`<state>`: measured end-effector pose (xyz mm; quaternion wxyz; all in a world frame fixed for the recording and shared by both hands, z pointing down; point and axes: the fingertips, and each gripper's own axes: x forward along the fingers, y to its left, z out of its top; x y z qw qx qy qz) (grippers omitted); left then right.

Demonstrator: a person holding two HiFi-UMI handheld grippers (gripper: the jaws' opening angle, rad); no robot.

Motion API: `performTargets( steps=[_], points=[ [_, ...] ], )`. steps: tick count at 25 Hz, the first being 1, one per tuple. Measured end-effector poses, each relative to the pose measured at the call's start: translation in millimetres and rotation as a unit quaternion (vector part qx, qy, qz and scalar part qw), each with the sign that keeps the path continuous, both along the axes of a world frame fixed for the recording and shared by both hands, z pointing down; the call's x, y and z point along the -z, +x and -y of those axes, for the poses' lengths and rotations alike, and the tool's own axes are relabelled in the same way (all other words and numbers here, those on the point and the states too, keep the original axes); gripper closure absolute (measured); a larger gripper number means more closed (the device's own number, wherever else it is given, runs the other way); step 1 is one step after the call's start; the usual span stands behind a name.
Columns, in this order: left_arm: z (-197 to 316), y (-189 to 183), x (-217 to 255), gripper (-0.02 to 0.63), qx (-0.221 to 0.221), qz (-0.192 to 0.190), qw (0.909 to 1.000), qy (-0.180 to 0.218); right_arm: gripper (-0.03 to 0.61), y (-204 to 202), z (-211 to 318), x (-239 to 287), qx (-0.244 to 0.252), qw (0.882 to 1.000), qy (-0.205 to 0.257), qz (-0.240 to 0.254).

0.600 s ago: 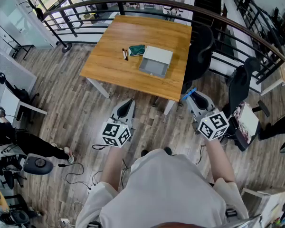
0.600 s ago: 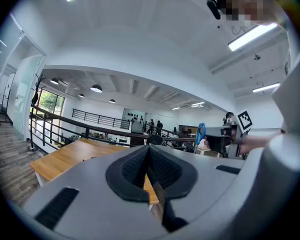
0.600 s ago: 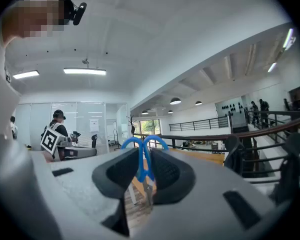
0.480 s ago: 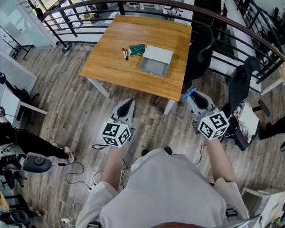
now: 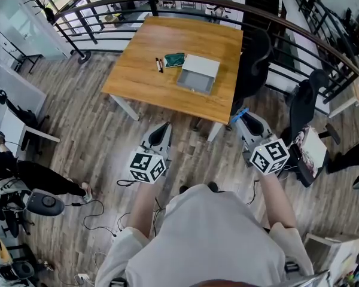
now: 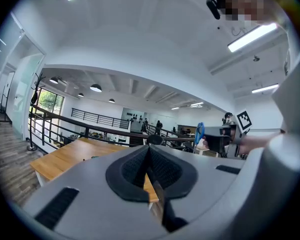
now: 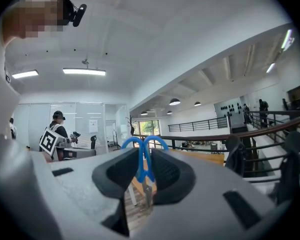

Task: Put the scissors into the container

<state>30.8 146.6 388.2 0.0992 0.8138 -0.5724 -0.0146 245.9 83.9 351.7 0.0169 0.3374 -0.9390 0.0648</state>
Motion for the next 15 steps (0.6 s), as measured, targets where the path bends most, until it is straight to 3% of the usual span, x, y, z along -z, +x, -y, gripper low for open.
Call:
performTargets(
  steps=[15],
  points=[
    [-6.2,-32.1,-9.7,0.62,-0.037,-0.002,0.9993,-0.009,0.497,-31.4,-13.5,-8.4,-0.035,0.999,-0.007,-0.004]
  ],
)
